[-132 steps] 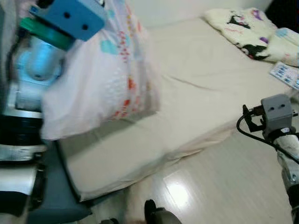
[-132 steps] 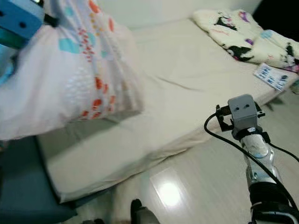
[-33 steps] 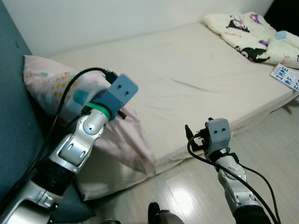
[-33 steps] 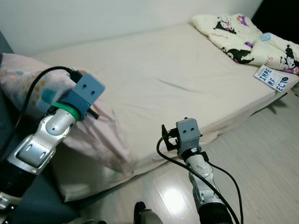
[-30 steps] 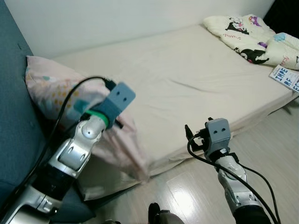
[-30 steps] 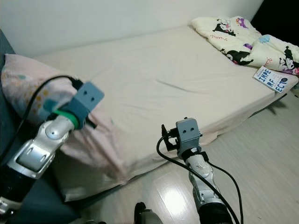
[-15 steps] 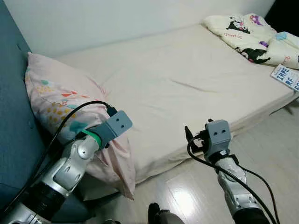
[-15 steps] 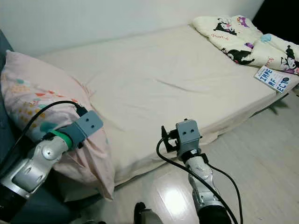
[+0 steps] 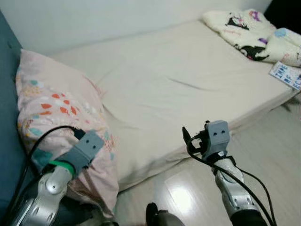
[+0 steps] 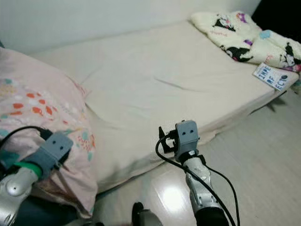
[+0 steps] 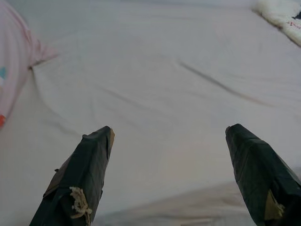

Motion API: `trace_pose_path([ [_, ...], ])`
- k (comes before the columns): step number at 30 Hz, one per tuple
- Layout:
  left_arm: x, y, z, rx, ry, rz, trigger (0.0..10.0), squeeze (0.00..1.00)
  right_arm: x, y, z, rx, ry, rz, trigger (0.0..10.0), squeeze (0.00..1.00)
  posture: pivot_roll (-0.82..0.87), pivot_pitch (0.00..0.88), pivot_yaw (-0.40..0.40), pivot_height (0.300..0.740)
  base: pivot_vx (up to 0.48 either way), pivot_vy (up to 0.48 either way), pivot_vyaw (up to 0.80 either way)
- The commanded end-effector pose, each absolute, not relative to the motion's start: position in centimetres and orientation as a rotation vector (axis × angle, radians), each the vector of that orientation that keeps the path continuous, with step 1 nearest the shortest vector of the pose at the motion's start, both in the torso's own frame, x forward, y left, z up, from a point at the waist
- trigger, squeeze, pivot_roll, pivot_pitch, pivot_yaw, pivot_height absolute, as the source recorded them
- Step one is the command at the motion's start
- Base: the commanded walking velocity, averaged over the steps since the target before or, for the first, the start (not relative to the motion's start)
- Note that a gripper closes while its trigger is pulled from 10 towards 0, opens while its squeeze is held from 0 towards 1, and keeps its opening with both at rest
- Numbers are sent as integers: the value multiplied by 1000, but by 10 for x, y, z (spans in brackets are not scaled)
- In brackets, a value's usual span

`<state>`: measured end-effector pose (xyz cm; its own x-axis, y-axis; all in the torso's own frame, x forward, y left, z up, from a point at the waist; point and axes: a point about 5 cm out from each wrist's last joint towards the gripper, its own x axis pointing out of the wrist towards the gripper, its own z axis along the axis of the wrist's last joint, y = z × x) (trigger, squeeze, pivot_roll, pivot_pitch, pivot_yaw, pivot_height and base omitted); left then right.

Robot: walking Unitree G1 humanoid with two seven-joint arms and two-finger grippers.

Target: Clean up the room

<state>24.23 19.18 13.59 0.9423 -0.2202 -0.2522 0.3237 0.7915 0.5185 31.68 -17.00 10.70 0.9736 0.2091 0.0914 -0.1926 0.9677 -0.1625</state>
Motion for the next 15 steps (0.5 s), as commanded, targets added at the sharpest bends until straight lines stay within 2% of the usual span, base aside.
trace_pose_path([
  [1, 233, 189, 134, 533, 190, -365, 10000, 1000, 315, -173, 100, -139, -72, 199, 10000, 0, 12, 248, -33, 740, 0, 0, 0],
  [2, 224, 186, 154, 562, 9, -344, 10000, 0, 316, -172, 100, -138, -68, 207, 10000, 0, 18, 247, -37, 740, 0, 0, 0],
  [3, 224, 186, 154, 562, 9, -344, 10000, 0, 316, -172, 100, -138, -68, 207, 10000, 0, 18, 247, -37, 740, 0, 0, 0],
  [4, 225, 195, 169, 730, -140, -197, 10000, 0, 318, -172, 101, -137, -68, 212, 10000, 0, 25, 246, -37, 740, 0, 0, 0],
  [5, 224, 197, 173, 773, -172, -157, 10000, 0, 319, -171, 102, -137, -69, 214, 10000, 0, 25, 246, -37, 740, 0, 0, 0],
  [11, 210, 186, 183, 773, -264, -250, 10000, 0, 319, -168, 102, -128, -73, 220, 10000, 0, 28, 246, -38, 740, 0, 0, 0],
  [15, 211, 175, 201, 679, -343, -316, 10000, 0, 318, -165, 101, -122, -70, 232, 10000, 0, 31, 247, -42, 740, 0, 0, 0],
])
